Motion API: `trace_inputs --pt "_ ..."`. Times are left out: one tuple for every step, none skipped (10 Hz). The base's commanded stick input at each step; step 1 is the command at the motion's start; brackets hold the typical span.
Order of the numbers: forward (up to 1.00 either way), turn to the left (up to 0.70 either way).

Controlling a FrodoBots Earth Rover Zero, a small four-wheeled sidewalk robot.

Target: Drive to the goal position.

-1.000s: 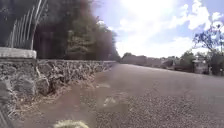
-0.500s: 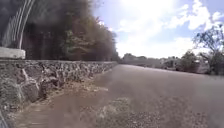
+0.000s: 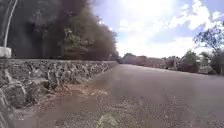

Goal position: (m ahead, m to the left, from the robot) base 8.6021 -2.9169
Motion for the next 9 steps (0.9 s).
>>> trace_inputs --pt "0.5 0.0" --pt "0.5 0.0" --pt "0.5 0.0" --pt "0.5 0.0" --pt "0.5 0.0" --pt "0.5 0.0" --pt "0.5 0.0" --pt "0.5 0.0" --pt "0.5 0.0"
